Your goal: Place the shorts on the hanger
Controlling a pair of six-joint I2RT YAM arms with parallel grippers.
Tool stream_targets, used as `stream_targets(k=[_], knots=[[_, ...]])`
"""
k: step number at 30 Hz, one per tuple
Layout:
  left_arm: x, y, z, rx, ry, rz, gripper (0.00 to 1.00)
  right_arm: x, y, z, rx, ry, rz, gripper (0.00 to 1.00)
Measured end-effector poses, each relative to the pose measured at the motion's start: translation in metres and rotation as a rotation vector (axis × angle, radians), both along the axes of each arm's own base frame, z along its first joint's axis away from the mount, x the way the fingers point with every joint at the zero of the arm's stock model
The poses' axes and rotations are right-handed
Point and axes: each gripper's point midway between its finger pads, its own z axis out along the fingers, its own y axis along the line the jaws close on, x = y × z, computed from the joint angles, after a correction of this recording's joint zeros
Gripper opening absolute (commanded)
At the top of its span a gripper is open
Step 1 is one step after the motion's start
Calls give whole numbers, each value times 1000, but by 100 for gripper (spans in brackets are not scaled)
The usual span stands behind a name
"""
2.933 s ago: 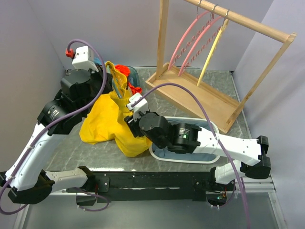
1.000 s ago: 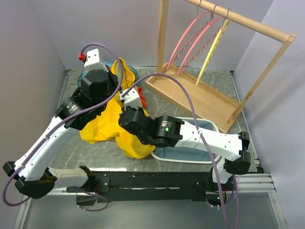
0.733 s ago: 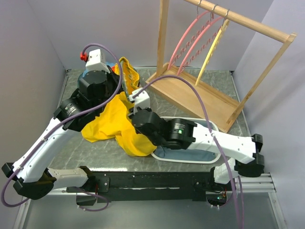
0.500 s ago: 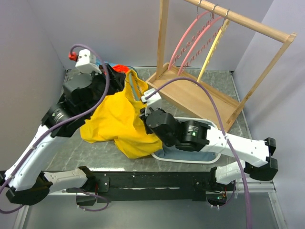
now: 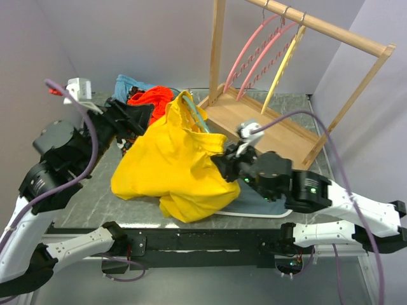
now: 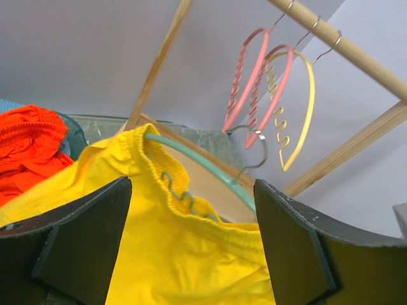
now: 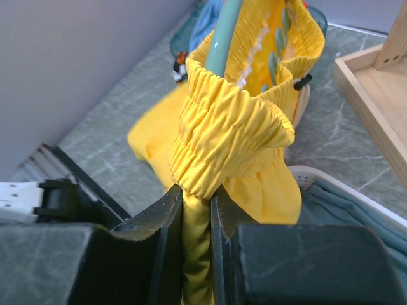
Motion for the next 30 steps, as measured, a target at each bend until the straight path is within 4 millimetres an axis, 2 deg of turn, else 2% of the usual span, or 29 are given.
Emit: stream_targets(k=[5, 10, 13, 21, 30], knots=[[-9, 13, 3, -33, -22, 18, 78, -14, -33, 26, 111, 13, 9, 0], [-7, 12, 3, -47, -17, 23, 76, -29, -65, 39, 164, 74, 14, 0], [-5, 9, 1, -41, -10, 22, 76, -36, -83, 36, 177, 118, 4, 0], [9, -7, -12, -9, 27, 11, 75, -51, -126, 11, 155, 231, -39, 0], [18, -18, -20, 13, 49, -3, 75, -57, -152, -3, 134, 295, -89, 0]])
